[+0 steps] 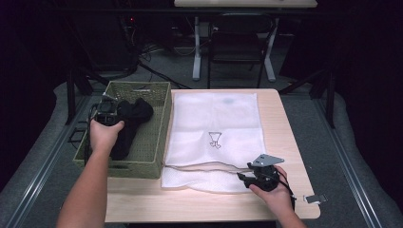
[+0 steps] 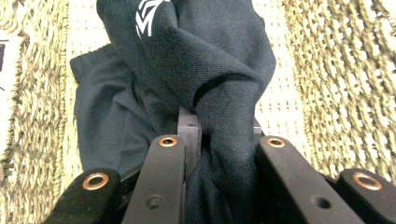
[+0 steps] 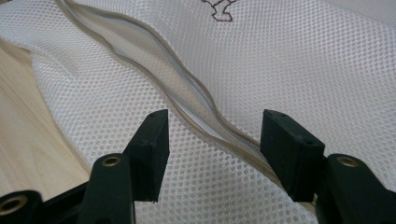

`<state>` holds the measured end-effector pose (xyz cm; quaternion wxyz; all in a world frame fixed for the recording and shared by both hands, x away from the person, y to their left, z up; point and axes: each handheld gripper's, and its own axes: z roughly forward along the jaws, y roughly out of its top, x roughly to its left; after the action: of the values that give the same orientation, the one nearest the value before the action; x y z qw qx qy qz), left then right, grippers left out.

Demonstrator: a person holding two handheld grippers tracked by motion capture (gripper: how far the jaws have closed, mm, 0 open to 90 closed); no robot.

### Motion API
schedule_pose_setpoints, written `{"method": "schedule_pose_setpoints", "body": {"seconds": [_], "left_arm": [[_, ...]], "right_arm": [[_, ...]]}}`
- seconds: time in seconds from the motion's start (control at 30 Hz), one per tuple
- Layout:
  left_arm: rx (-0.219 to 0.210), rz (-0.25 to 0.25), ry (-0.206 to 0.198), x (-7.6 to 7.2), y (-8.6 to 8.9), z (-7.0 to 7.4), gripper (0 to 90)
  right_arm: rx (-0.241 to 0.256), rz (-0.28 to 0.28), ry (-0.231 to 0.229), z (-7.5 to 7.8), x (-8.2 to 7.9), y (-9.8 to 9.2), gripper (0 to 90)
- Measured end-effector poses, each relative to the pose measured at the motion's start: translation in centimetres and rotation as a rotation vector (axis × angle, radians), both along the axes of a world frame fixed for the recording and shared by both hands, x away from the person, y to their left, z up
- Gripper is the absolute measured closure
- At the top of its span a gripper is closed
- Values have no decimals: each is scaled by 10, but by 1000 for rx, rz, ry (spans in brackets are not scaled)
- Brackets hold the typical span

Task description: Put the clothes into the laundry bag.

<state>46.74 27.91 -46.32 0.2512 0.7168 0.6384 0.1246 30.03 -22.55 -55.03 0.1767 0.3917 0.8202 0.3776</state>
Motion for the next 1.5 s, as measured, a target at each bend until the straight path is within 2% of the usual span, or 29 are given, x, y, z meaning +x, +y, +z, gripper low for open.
{"method": "schedule_pose_setpoints", "body": {"seconds": [0.33,0.4,0.63,0.7,0.77,1.03,1.5], "left_arm": [[5,-13,-47,-3,-2,21,786],[2,-19,-46,-5,-1,27,786],[8,-22,-56,-7,-2,31,786],[1,-25,-53,-7,-2,33,787],[-4,-20,-68,-7,-3,33,786],[-15,-28,-66,-11,0,37,786],[6,-53,-79,-19,-2,52,786]], "right_arm": [[3,-3,1,0,0,-1,425],[5,-1,1,0,0,-1,425],[5,-4,-5,1,-1,-2,424],[5,-4,-5,1,0,-2,424],[6,-5,-3,1,-1,-1,424],[5,-3,-5,1,-1,-2,424],[6,-3,-15,2,-1,-3,423]]}}
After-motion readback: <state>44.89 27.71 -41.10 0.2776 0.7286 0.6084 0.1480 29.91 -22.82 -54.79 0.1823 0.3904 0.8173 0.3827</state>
